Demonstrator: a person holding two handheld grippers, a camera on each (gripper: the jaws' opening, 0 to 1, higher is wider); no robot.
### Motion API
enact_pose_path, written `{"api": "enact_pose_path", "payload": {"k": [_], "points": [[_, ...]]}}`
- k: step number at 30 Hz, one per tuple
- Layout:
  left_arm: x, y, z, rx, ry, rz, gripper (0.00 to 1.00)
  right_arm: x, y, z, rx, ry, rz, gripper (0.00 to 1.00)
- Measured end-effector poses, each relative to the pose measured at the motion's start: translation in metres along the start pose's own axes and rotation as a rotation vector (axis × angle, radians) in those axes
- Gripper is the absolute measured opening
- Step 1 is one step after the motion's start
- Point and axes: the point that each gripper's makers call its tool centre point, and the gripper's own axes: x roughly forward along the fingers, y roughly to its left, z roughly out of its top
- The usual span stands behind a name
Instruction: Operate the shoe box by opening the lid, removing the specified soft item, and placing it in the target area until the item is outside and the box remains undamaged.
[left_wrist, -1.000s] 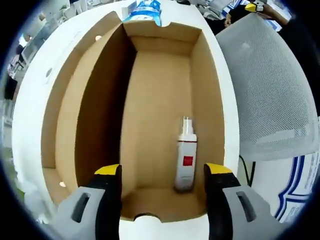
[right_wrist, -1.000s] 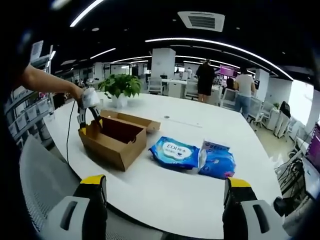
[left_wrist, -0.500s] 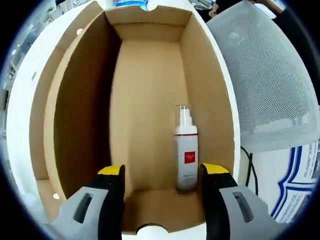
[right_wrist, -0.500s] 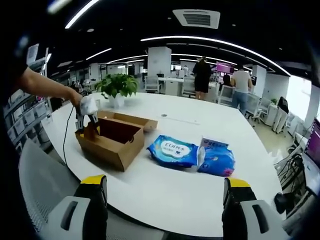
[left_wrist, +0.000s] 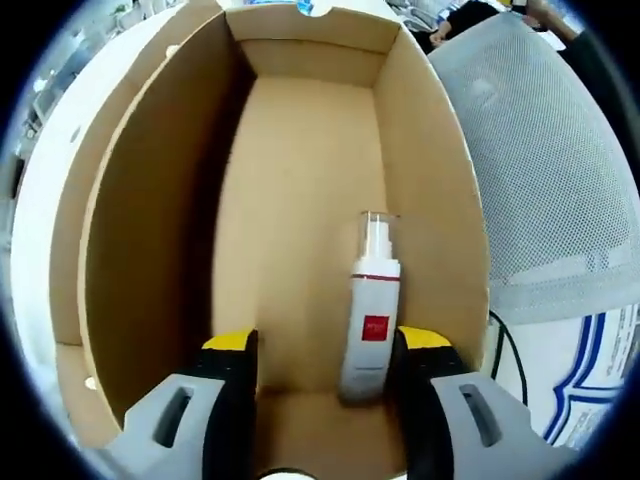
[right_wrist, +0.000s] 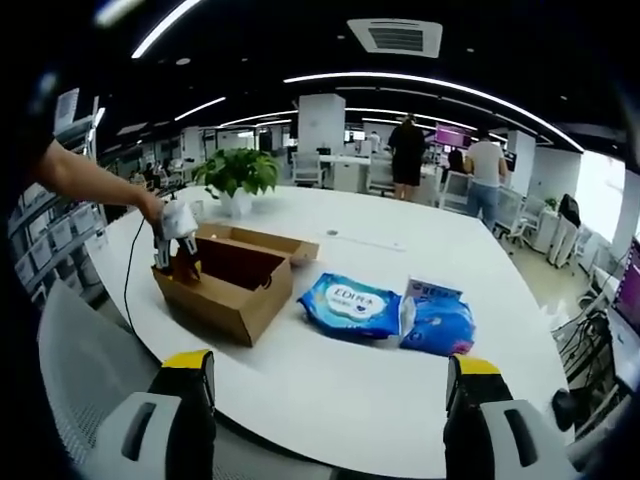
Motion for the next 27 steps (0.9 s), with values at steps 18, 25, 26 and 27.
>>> {"api": "enact_pose_path", "payload": {"k": [18, 25, 26, 27], "points": [[0.0036, 0.0055, 0.0047, -0.097, -0.077, 0.079, 0.47, 0.0049, 0.0058, -0.001, 0.006, -0.006, 0.017, 0.95], [0.0046, 0.0035, 0.004, -0.065, -0.073, 0.108, 0.45, 0.0069, 0.0067, 0.0018, 0.002, -0.01, 0.022, 0.95], [0.0045, 0.0014, 0.0053, -0.06, -0.078, 0.102, 0.41, 0.0071, 0.0064, 0.0019, 0.003, -0.011, 0.023, 0.95], [0.0049, -0.0012, 0.0063, -0.055, -0.08, 0.092, 0.35, 0.0074, 0.0064, 0.0019, 0.004, -0.011, 0.023, 0.95]]}}
